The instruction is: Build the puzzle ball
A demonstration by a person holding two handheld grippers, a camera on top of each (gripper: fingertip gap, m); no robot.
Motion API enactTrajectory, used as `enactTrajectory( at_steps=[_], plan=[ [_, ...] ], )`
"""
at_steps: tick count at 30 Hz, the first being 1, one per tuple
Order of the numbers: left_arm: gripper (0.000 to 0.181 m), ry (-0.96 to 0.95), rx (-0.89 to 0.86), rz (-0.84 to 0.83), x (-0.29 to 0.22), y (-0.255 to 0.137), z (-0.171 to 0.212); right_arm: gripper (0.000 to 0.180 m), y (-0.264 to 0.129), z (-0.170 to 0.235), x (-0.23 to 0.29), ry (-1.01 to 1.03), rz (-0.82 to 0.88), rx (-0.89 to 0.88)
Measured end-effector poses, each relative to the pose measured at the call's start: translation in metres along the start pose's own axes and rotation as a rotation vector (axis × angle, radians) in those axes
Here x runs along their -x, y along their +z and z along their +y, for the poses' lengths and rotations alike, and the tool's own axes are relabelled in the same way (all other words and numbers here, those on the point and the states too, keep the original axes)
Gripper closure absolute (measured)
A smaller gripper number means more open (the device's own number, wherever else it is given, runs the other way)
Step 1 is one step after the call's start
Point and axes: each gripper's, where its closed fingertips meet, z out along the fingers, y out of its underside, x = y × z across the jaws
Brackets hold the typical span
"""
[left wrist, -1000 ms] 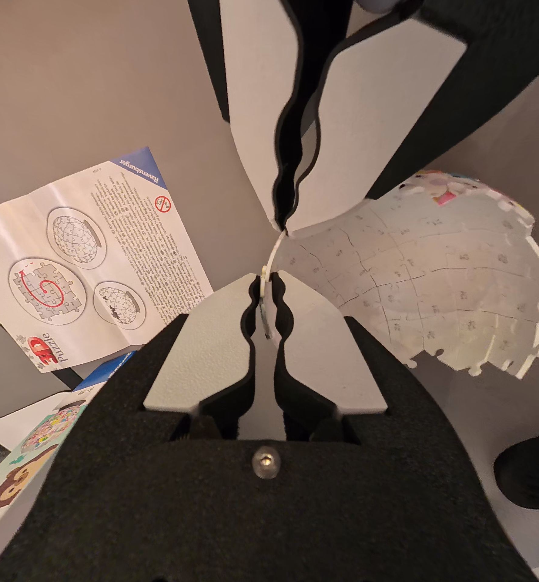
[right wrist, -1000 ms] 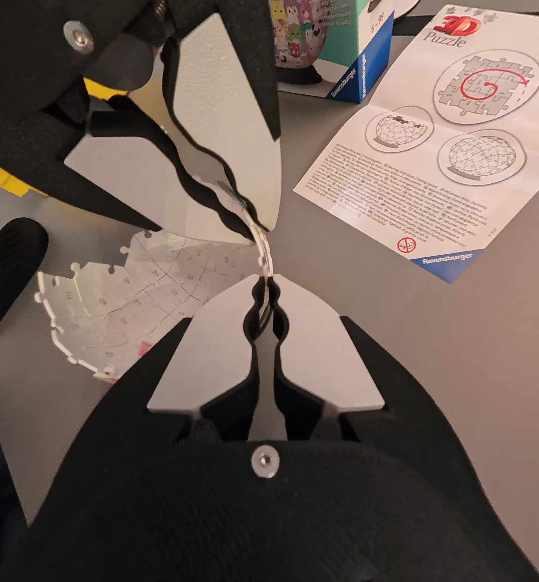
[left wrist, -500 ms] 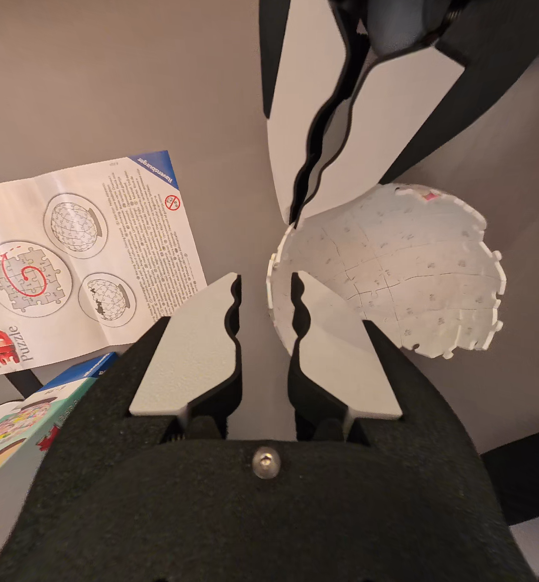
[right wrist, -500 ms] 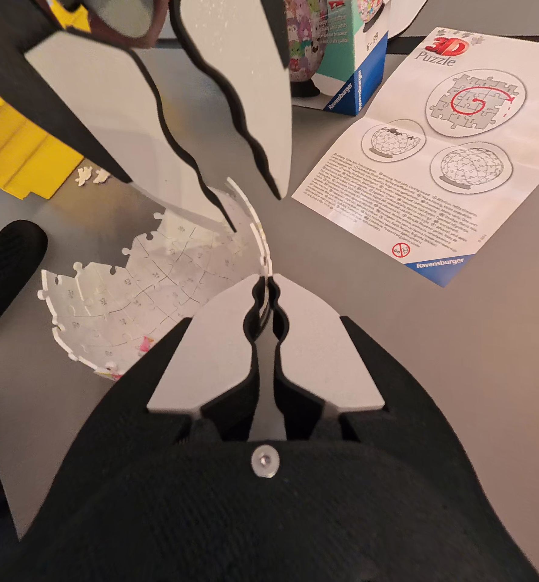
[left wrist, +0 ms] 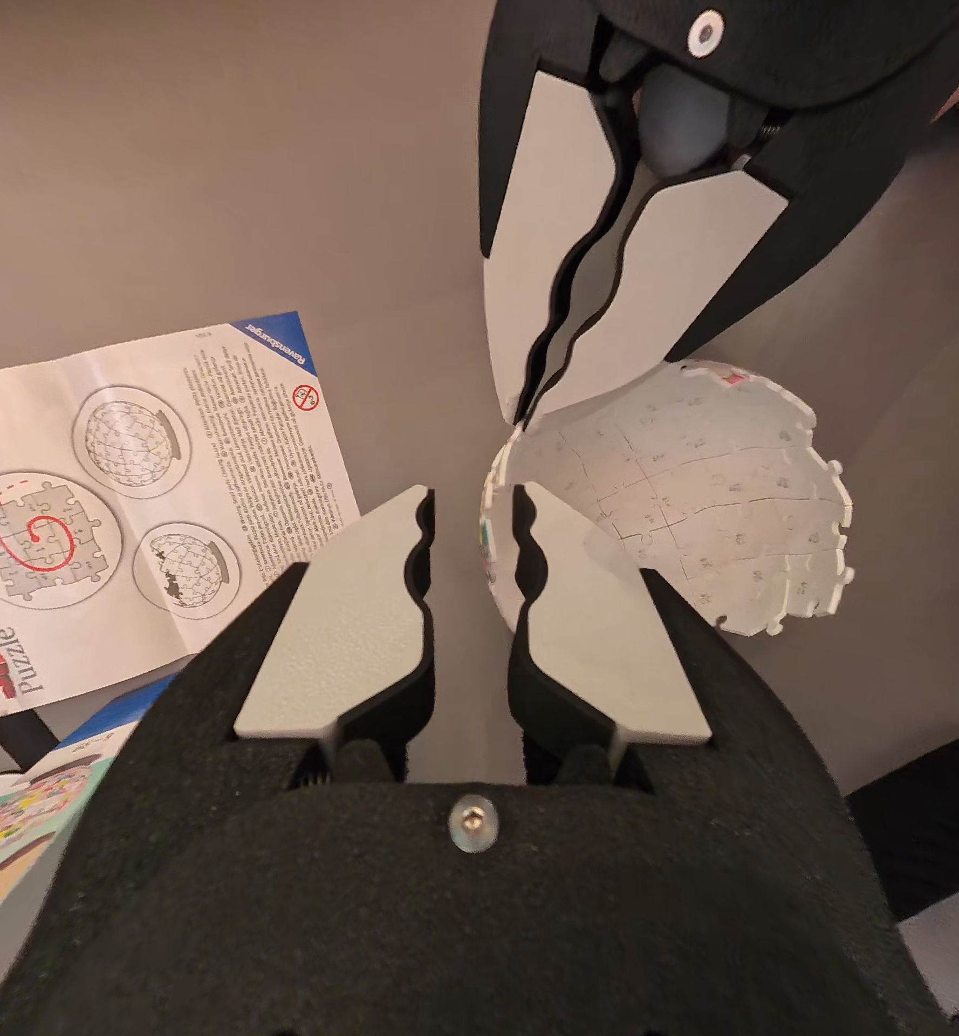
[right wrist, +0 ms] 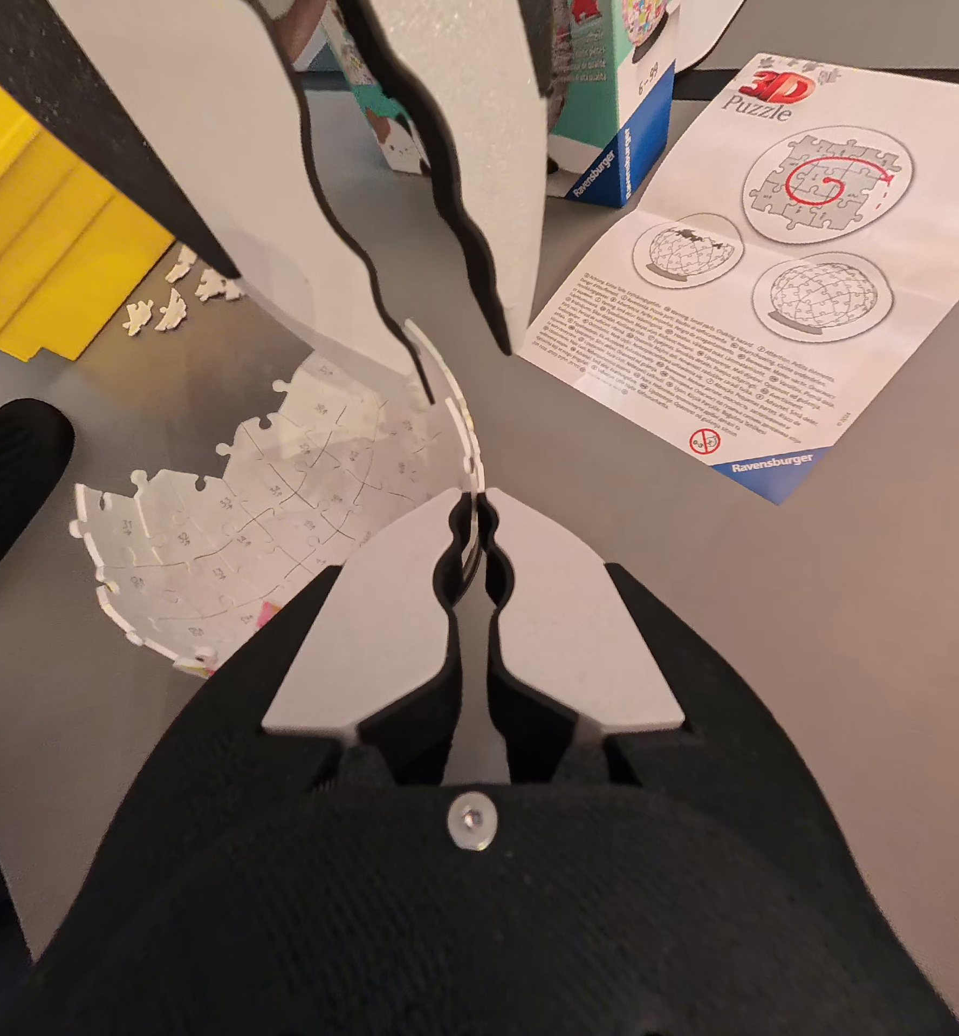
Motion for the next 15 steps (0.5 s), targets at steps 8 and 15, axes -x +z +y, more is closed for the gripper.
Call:
enactTrajectory(
  at_steps=[8,15],
  plan=[
    [0.153,-0.008,0.006,0.054,0.0022,0.0015,-0.0038,0.177,-0.0013,0.0014,-0.0003,0.037,-0.005,0.006],
    [0.156,0.030,0.104,0.064,0.0006,0.0076,-0.0008,0.177,-0.0009,0.0025,-0.0005,0.061,-0.018,0.015]
  ],
)
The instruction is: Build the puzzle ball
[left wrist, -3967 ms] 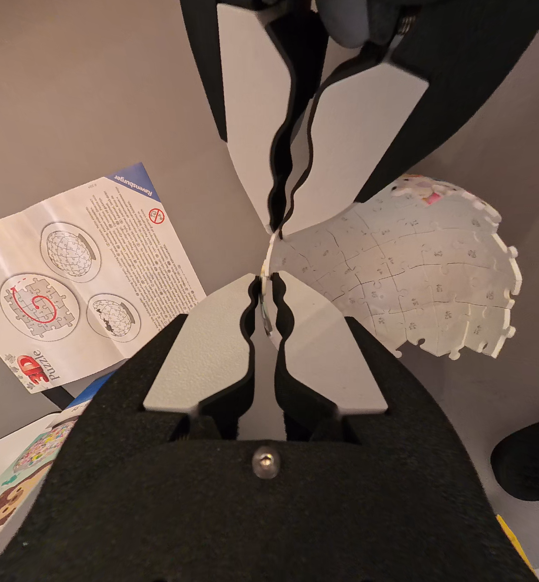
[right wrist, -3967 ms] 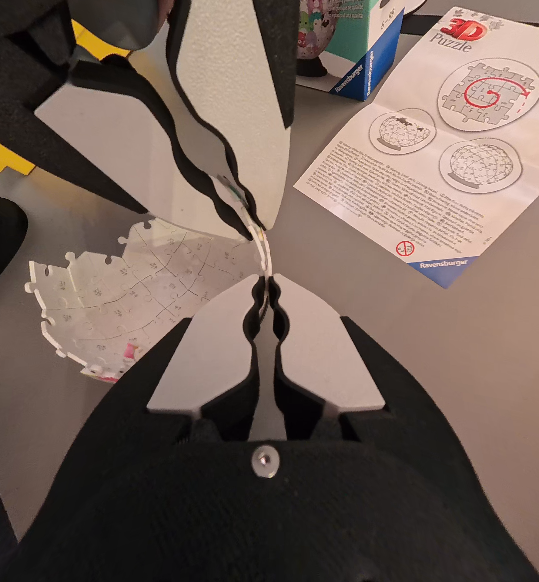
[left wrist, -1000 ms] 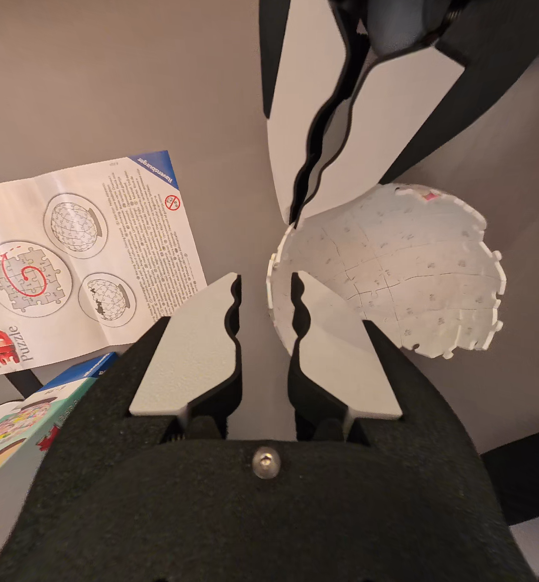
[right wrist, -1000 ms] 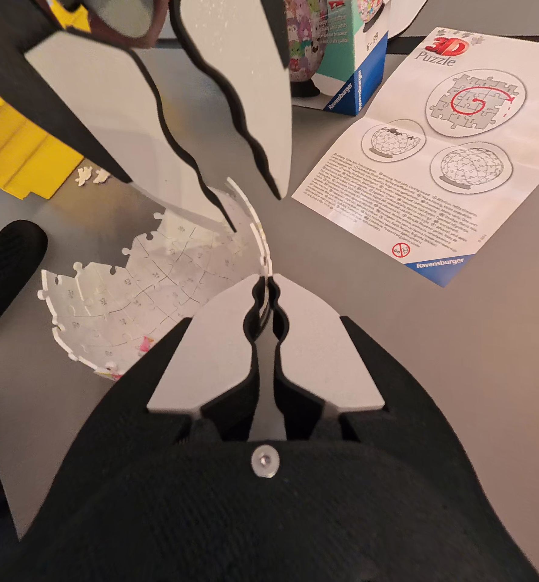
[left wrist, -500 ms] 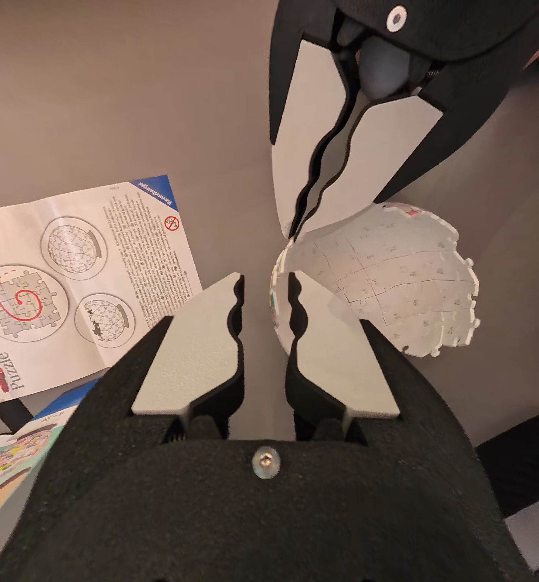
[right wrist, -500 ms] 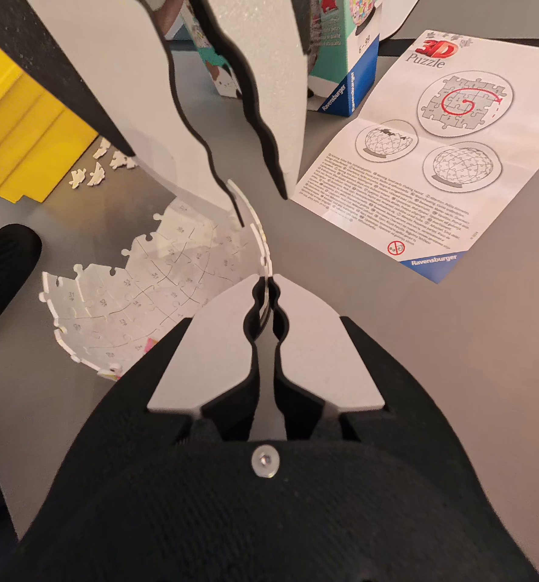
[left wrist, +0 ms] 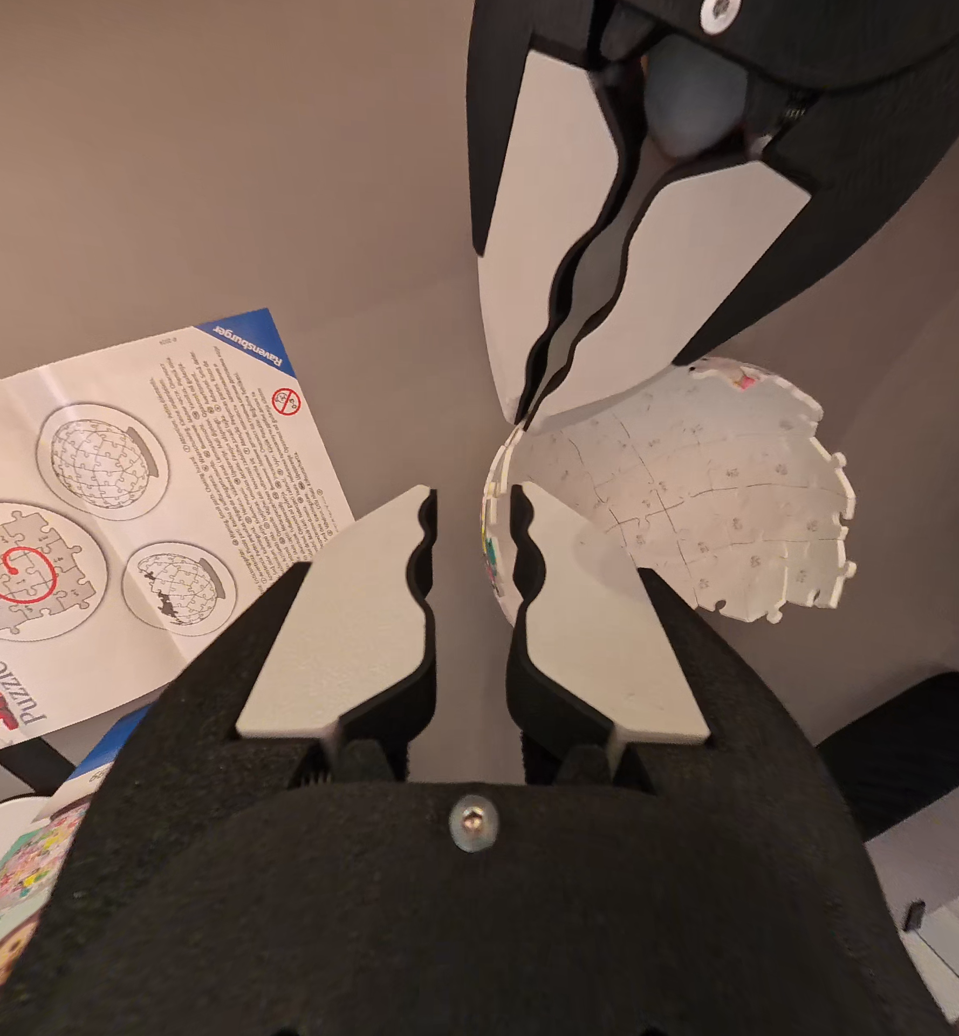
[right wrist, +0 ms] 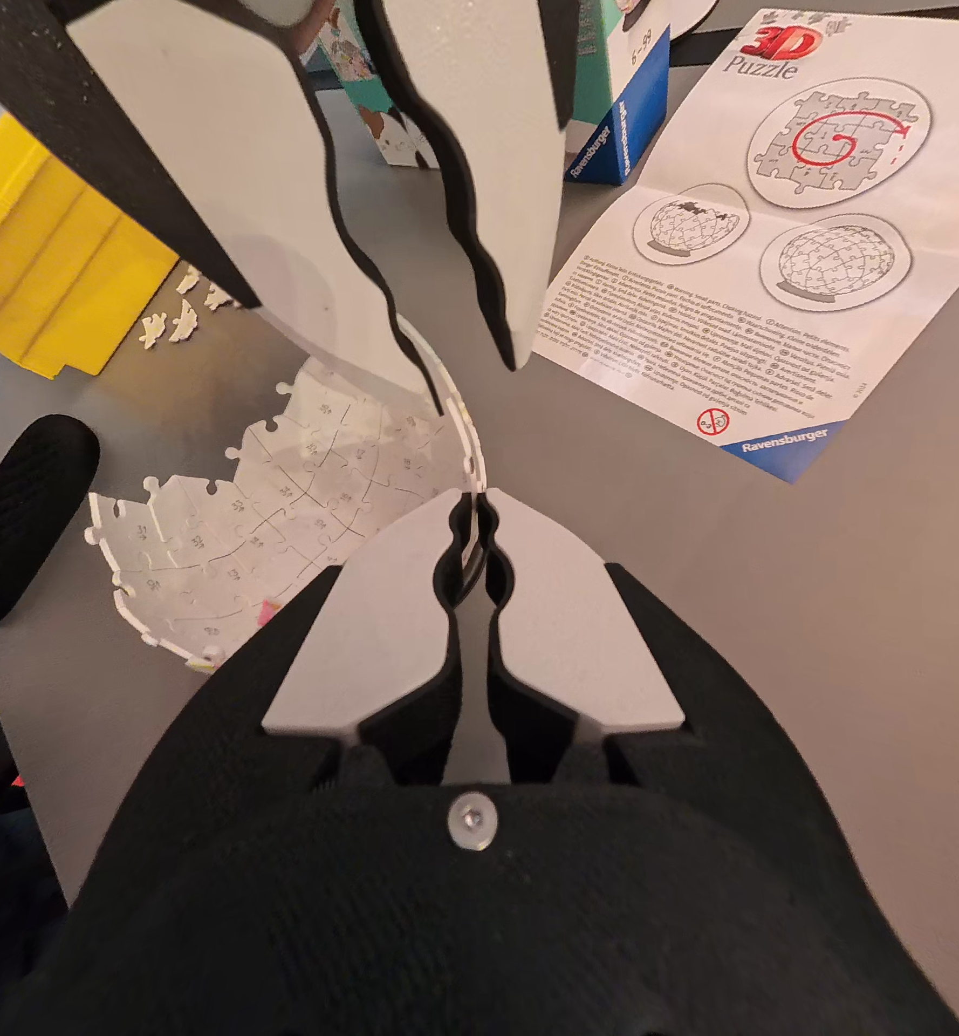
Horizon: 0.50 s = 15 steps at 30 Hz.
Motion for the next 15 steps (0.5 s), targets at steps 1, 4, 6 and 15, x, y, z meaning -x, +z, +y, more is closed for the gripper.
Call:
enactTrajectory(
  at_steps=[1,4,6,15],
  plan=[
    [0.156,-0.001,0.012,0.003,0.0002,0.0005,0.0005,0.177,0.0003,0.0002,-0.0001,0.000,-0.001,0.002],
    [0.156,0.001,0.055,0.003,0.0017,0.0028,0.0039,0.177,0.0016,0.0010,-0.0005,0.004,-0.003,0.009],
    [0.156,0.006,0.078,0.002,0.0026,0.0044,0.0058,0.177,0.0016,0.0008,-0.0010,0.004,-0.001,0.010],
    [0.159,0.025,0.092,0.030,0.0013,0.0078,0.0022,0.177,0.0008,-0.0003,-0.0012,0.016,-0.003,0.006]
  ],
)
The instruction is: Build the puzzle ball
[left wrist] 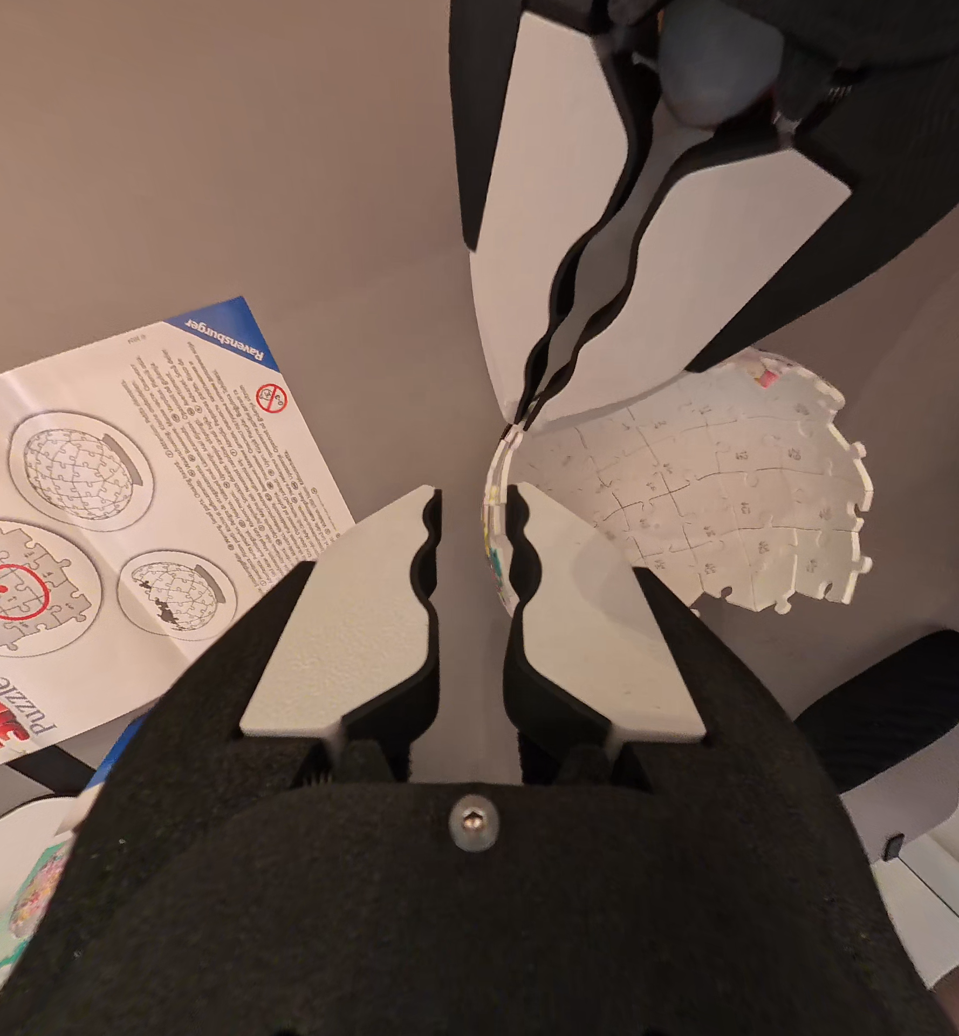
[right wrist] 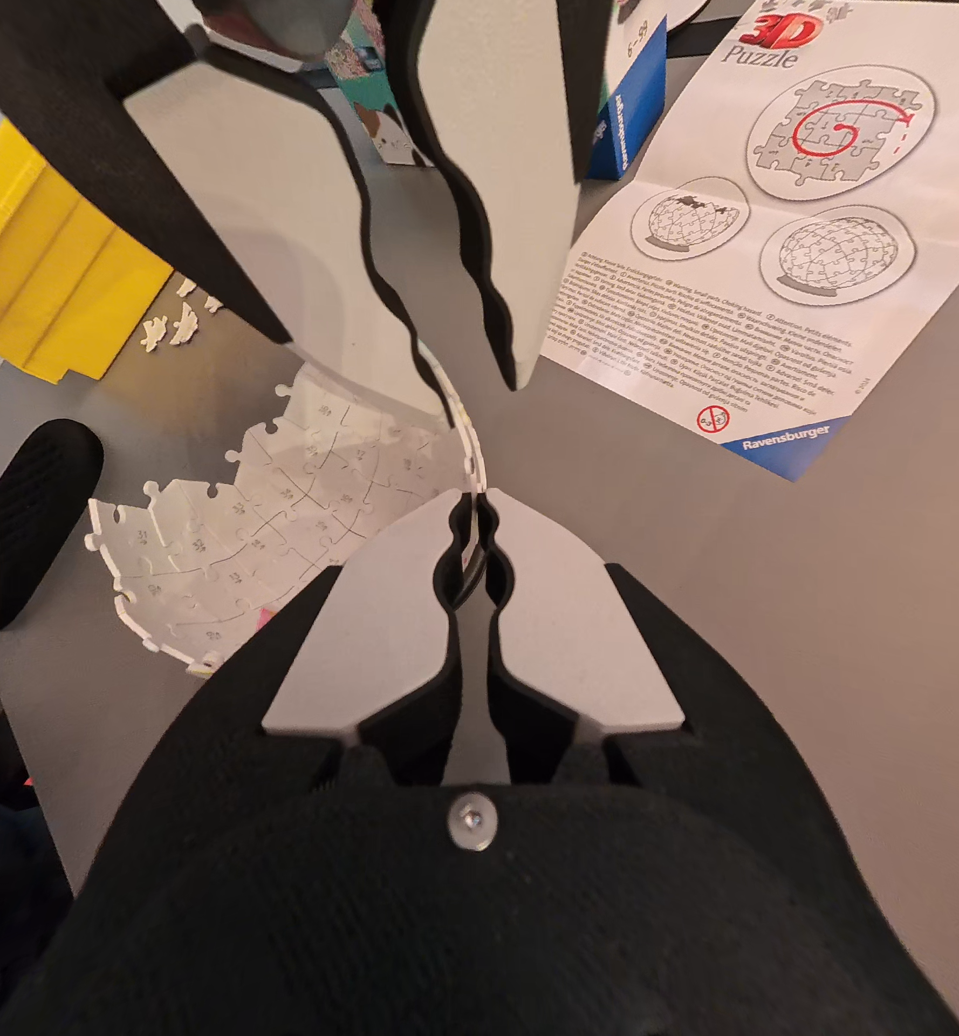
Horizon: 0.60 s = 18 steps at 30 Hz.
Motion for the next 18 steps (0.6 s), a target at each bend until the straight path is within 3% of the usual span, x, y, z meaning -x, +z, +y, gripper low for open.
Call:
enactTrajectory(
  at_steps=[18],
  plan=[
    [0.163,0.012,0.069,0.011,0.0001,0.0038,0.0042,0.177,-0.0001,-0.0003,-0.0016,-0.003,0.009,0.002]
  ],
)
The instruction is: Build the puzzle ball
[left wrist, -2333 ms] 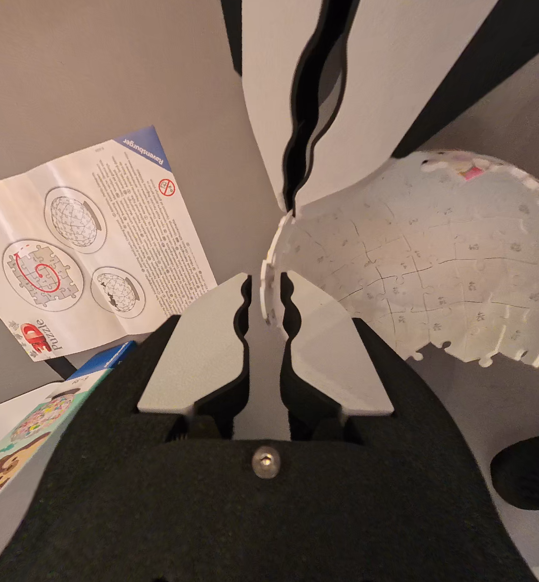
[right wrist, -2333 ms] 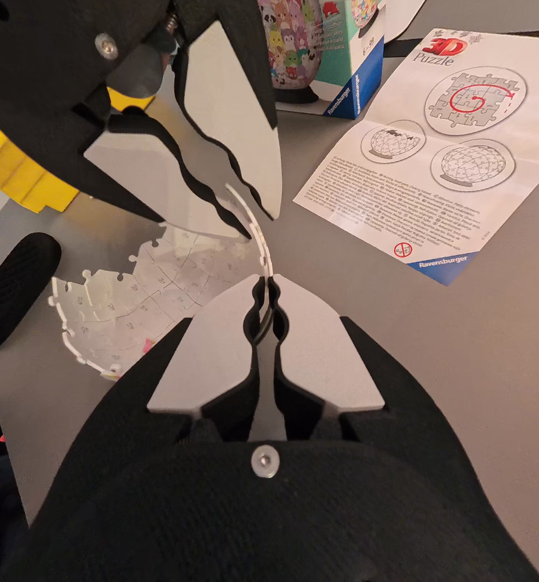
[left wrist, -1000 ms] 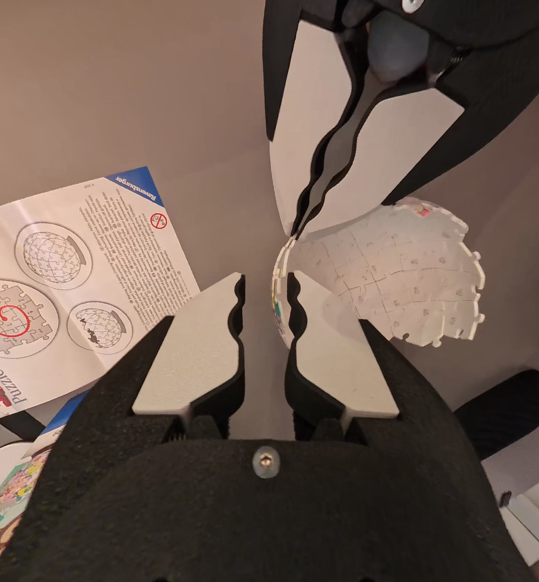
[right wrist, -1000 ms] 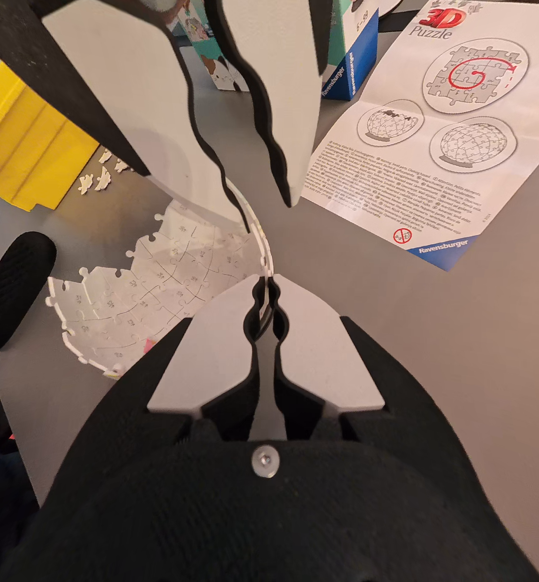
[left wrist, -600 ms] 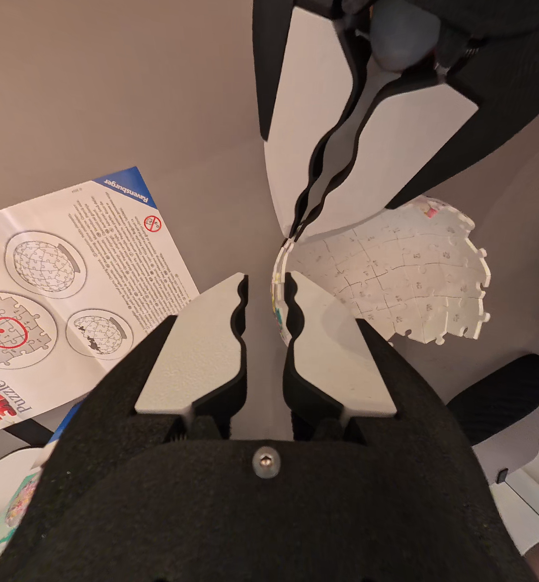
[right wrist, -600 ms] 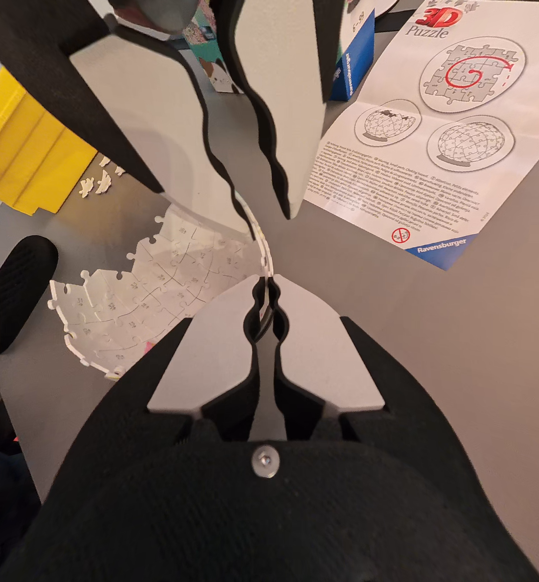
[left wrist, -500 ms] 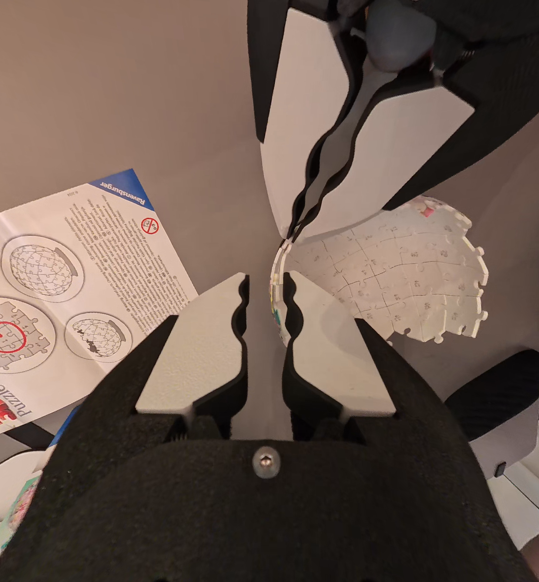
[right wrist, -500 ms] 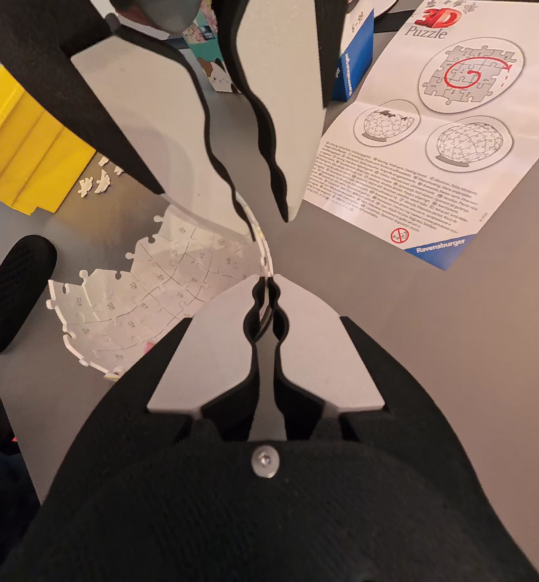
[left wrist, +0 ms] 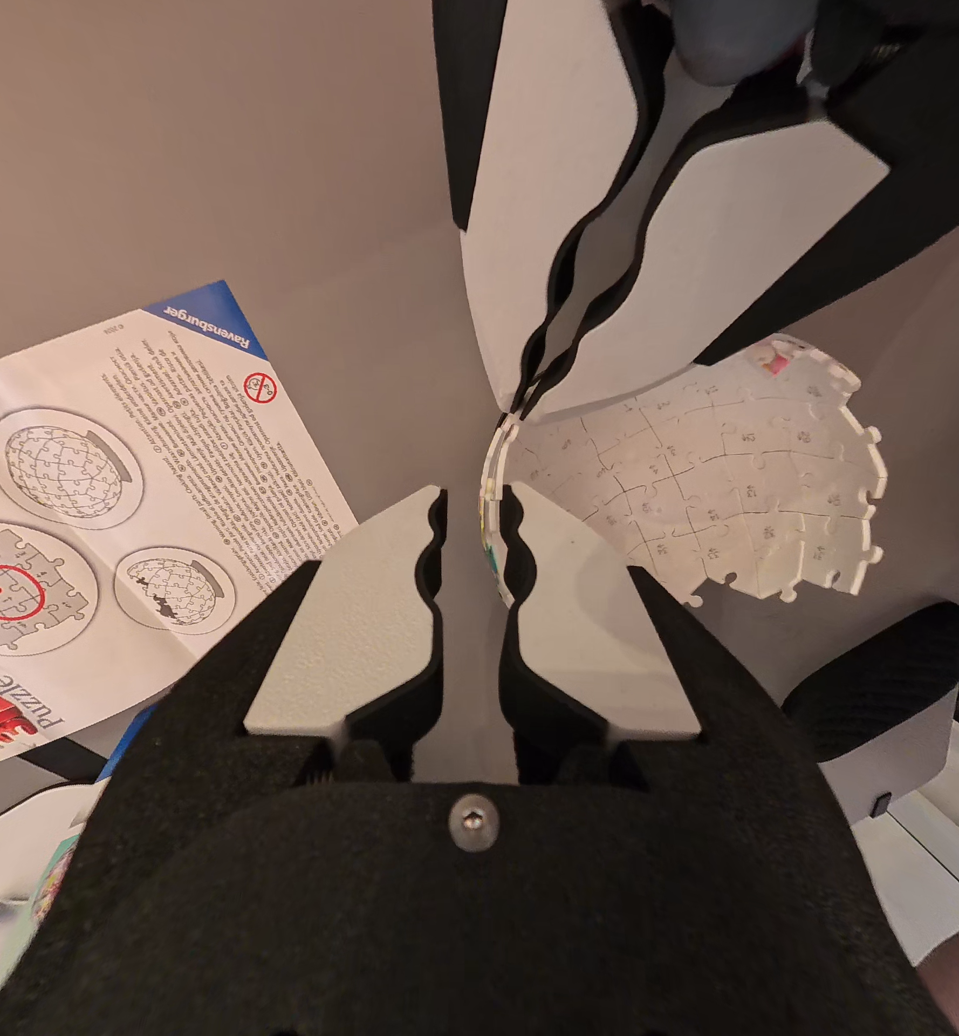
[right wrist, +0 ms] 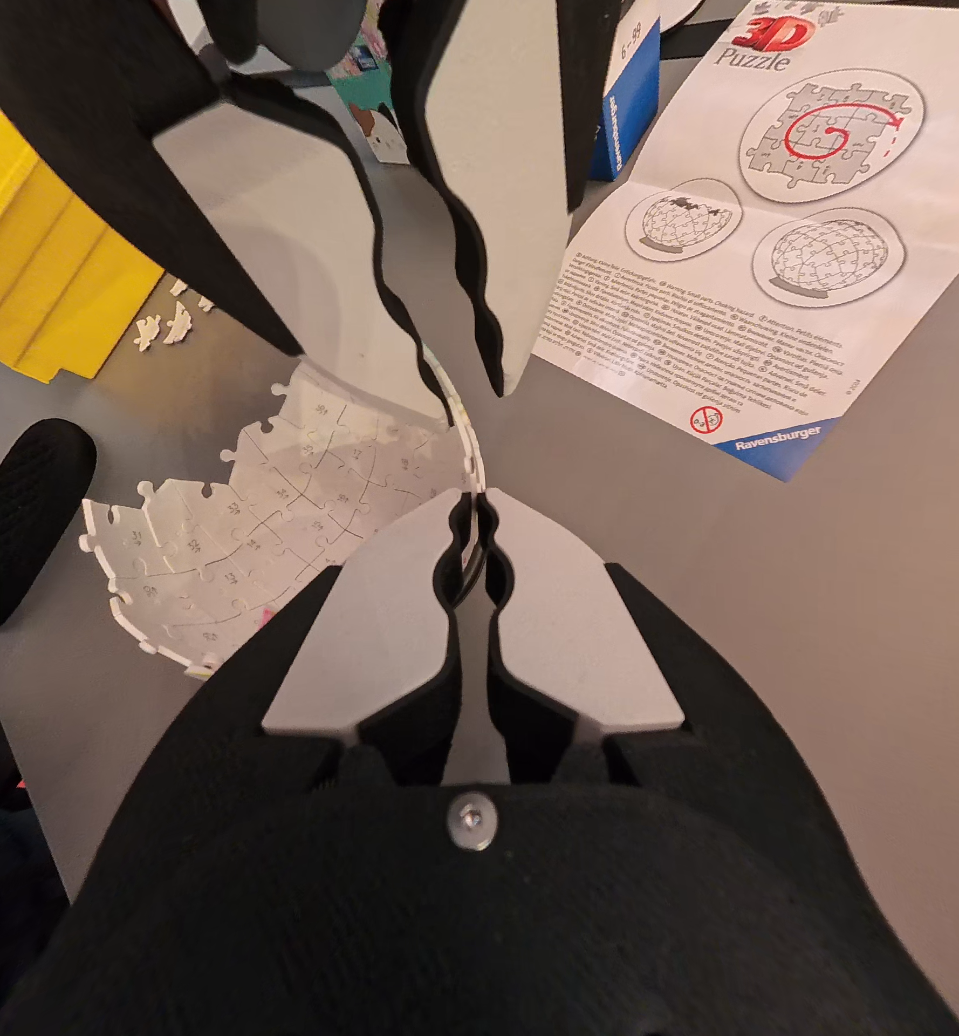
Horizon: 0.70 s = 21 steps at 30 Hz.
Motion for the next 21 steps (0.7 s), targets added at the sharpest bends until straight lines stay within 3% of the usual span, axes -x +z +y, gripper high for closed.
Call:
enactTrajectory(
  at_steps=[10,21],
  plan=[
    [0.177,0.007,0.003,0.027,-0.0040,0.0059,-0.0009,0.177,-0.0005,-0.0007,-0.0025,0.003,0.007,-0.008],
    [0.178,0.049,-0.016,0.013,-0.0035,0.0060,0.0003,0.177,0.0005,-0.0015,-0.0025,-0.020,0.016,-0.014]
  ],
)
